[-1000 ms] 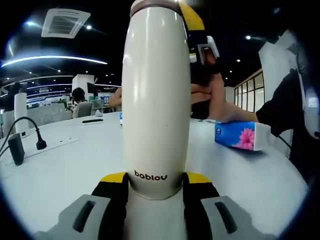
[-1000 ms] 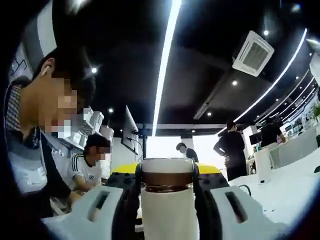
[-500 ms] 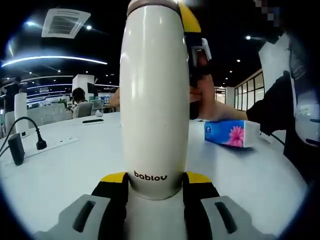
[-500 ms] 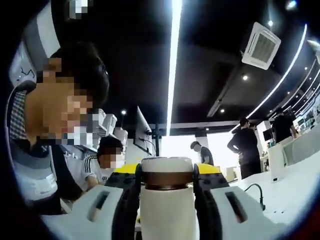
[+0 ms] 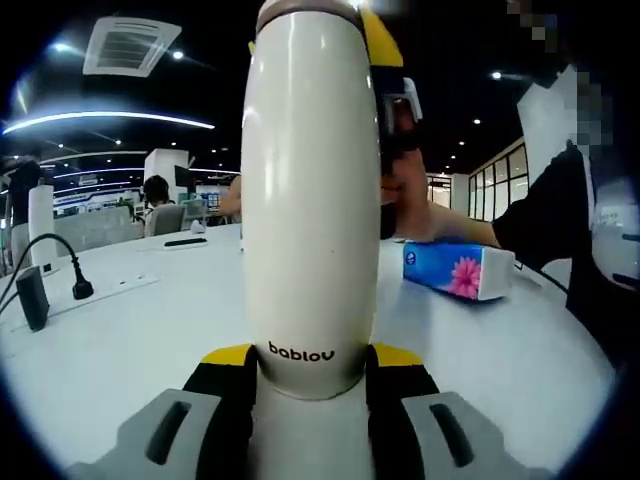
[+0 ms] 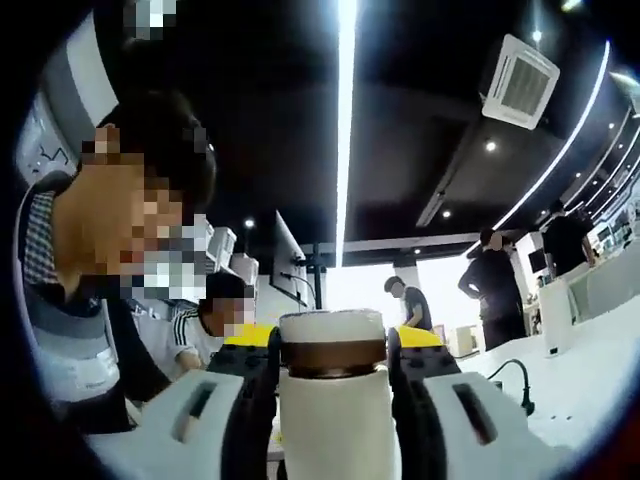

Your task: Grasp the water cup twist off the cup lid place the cup lid on the table

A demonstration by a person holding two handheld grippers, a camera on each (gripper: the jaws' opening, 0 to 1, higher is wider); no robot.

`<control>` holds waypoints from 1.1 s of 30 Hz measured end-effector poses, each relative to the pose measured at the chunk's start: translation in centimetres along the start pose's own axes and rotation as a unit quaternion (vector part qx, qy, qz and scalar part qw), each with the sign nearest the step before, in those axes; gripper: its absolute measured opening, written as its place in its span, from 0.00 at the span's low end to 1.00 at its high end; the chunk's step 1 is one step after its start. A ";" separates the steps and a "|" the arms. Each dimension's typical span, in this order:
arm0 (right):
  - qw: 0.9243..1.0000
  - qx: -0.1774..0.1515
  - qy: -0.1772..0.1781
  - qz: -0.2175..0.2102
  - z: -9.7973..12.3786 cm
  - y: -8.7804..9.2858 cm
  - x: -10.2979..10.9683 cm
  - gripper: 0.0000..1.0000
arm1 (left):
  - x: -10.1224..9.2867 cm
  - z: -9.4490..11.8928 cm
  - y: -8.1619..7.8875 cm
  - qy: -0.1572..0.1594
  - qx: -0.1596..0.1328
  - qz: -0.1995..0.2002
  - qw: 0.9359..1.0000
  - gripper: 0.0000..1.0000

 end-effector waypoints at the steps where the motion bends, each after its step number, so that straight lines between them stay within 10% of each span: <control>1: 1.000 0.004 0.005 0.007 0.0 0.0 0.0 0.51 | 0.0 0.0 0.0 0.000 0.000 0.000 1.000 0.45; 16: 0.986 0.056 0.138 0.076 -0.5 0.0 1.6 0.61 | -0.6 0.2 0.0 -0.001 0.000 0.000 1.000 0.45; 33: 0.950 0.089 0.264 0.139 -1.6 0.2 5.5 0.62 | -0.8 0.7 0.0 -0.006 0.001 0.001 1.000 0.45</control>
Point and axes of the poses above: the point that each gripper's makers call its tool centre point, and the gripper's own axes: z roughly backward along the fingers, x roughly to its left, y roughly out of its underside, the point moved 7 cm from there along z, roughly backward along the fingers, and after that the axes turned 15 degrees about -y, right-handed, at the moved point
